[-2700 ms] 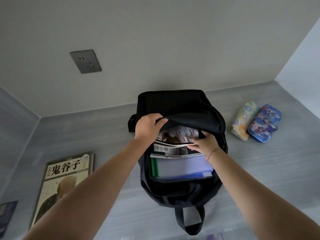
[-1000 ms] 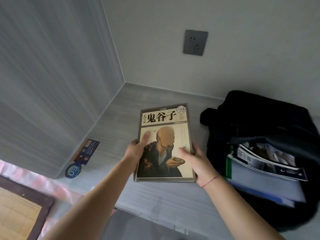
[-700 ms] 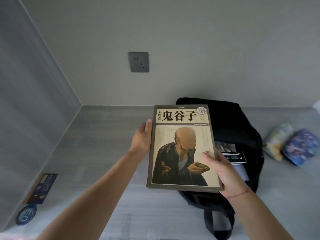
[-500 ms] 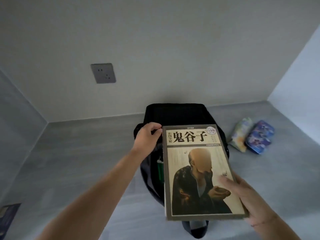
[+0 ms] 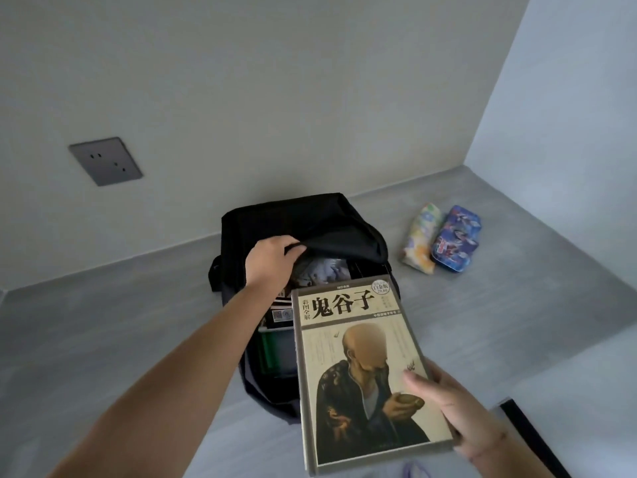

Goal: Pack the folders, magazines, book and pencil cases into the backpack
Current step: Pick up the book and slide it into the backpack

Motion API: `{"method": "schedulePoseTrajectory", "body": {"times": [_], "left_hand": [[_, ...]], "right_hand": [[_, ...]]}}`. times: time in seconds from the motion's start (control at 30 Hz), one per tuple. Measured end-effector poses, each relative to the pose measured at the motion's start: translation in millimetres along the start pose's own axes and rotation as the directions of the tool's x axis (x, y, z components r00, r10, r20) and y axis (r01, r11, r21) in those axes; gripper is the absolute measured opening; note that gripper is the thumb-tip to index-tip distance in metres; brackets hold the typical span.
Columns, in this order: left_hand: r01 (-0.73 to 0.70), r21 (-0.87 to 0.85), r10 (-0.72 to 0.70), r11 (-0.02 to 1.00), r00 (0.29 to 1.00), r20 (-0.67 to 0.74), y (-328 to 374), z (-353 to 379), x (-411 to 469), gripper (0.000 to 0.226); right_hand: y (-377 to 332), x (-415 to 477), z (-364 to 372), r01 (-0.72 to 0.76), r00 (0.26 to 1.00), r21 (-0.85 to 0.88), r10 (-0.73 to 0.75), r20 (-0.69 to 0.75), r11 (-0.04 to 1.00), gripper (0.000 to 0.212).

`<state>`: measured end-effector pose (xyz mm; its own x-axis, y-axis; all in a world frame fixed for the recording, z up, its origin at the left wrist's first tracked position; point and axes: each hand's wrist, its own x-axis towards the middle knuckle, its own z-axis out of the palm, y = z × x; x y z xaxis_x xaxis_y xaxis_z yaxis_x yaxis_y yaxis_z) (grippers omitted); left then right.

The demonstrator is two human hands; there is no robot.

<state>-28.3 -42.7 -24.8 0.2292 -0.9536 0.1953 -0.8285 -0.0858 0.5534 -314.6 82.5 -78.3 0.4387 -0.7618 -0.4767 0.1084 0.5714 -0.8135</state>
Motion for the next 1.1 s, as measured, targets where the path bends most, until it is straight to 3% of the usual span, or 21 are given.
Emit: {"method": "schedulePoseTrajectory", "body": {"times": [0.07,0.17,0.33,0.5,0.7,0.97,1.1], "left_hand": [[-0.024,-0.047,0.023,0.999,0.999,-0.024,6,-7,6,0.021],[-0.043,-0.058,0.044,0.997,0.999,0.012,8,-14,7,0.020],[-0.052,-0.066,0.056,0.996,0.997,0.056,4,-19,3,0.019],[-0.066,-0.053,0.071,0.996,0.993,0.099,2,-22,5,0.016],[-0.050,-0.087,0.058,0.995,0.993,0.100,-1,-16,4,0.016],[-0.027,-0.084,0.037,0.996,0.992,0.119,-1,-14,0,0.012],[-0.011,-0.133,0.031,0.991,0.989,0.147,-6,-14,-2,0.010]], "right_hand": [[-5,15,7,-0.031,0.999,0.022,0.032,-0.032,0.999,0.038],[-18,51,22,-0.065,0.996,0.041,0.062,0.059,0.997,0.052],[-61,119,46,-0.094,0.993,-0.046,0.091,-0.074,0.994,0.074],[-79,147,42,-0.042,0.992,-0.087,0.031,-0.123,0.995,0.045],[-33,104,24,-0.210,0.977,0.087,0.211,-0.004,0.974,0.028],[-62,145,54,-0.050,0.960,0.381,0.150,-0.235,0.923,0.005],[-72,134,47,-0.080,0.966,0.290,0.146,-0.213,0.954,0.009]]}}
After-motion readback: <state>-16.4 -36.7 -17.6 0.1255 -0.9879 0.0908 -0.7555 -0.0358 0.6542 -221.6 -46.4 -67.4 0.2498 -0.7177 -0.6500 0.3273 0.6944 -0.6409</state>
